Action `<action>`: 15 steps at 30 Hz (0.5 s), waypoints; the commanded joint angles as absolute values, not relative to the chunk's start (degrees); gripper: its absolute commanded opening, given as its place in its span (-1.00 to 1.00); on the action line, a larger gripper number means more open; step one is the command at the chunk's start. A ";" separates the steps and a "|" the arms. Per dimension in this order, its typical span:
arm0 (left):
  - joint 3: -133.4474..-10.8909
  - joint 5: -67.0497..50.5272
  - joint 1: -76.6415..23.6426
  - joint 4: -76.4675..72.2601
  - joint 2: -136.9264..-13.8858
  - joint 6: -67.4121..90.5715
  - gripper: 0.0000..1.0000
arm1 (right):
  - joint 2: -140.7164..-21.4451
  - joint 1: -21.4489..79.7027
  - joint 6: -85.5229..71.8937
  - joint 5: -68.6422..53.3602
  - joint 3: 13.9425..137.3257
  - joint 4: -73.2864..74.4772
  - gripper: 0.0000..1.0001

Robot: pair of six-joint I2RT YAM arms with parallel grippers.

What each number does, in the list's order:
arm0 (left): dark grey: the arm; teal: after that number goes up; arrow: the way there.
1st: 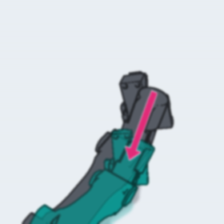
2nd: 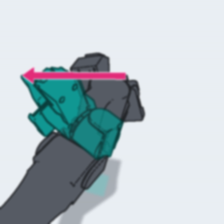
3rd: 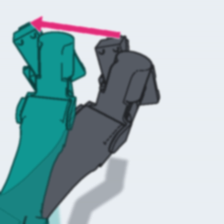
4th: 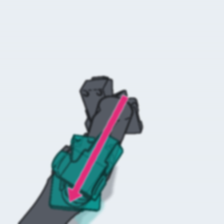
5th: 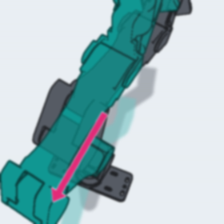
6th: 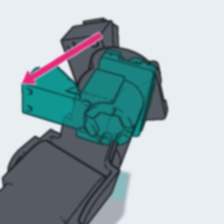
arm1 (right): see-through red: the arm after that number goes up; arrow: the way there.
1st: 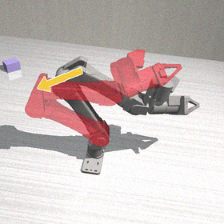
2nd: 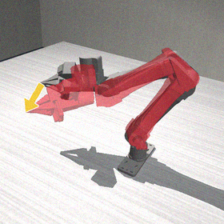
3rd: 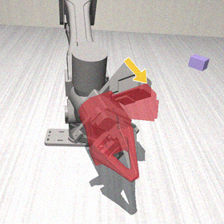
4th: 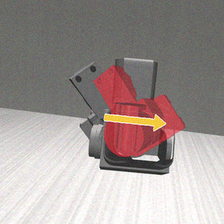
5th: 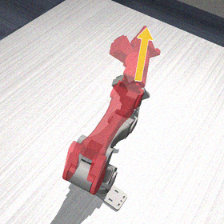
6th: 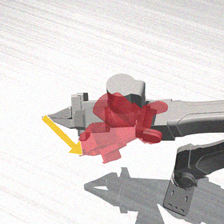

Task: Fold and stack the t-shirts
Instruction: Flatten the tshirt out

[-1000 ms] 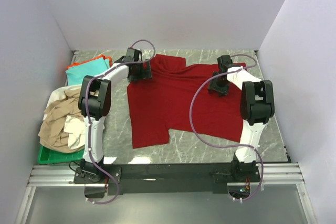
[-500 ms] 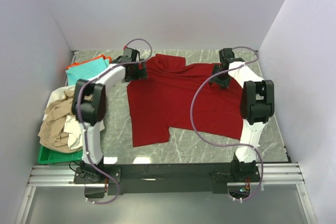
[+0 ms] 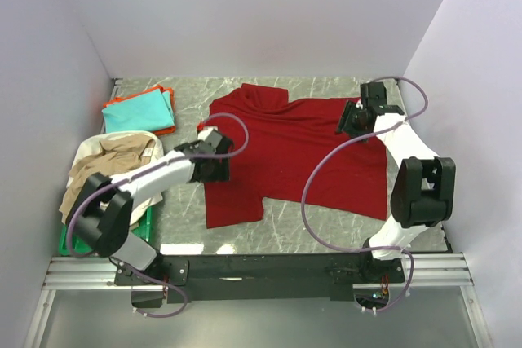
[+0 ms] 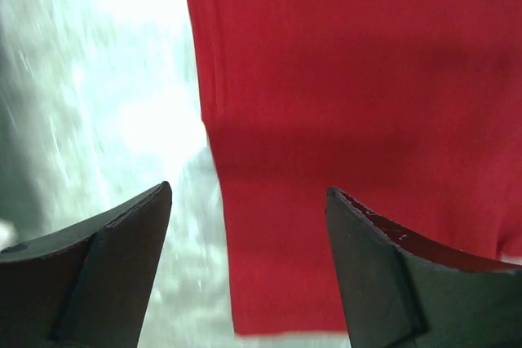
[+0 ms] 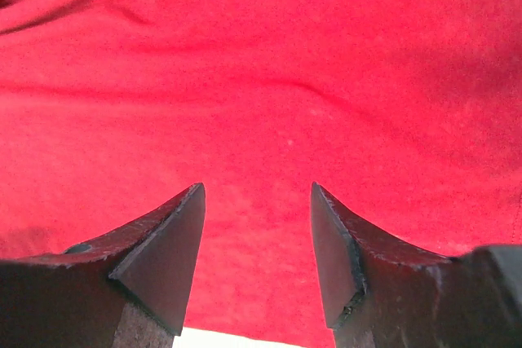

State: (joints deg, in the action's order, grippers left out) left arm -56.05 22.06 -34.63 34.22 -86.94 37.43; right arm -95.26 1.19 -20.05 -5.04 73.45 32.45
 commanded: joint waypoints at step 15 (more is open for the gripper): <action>-39.64 16.79 -46.23 44.03 -64.95 59.32 0.26 | -90.53 -1.84 -19.60 -7.74 66.27 26.63 0.23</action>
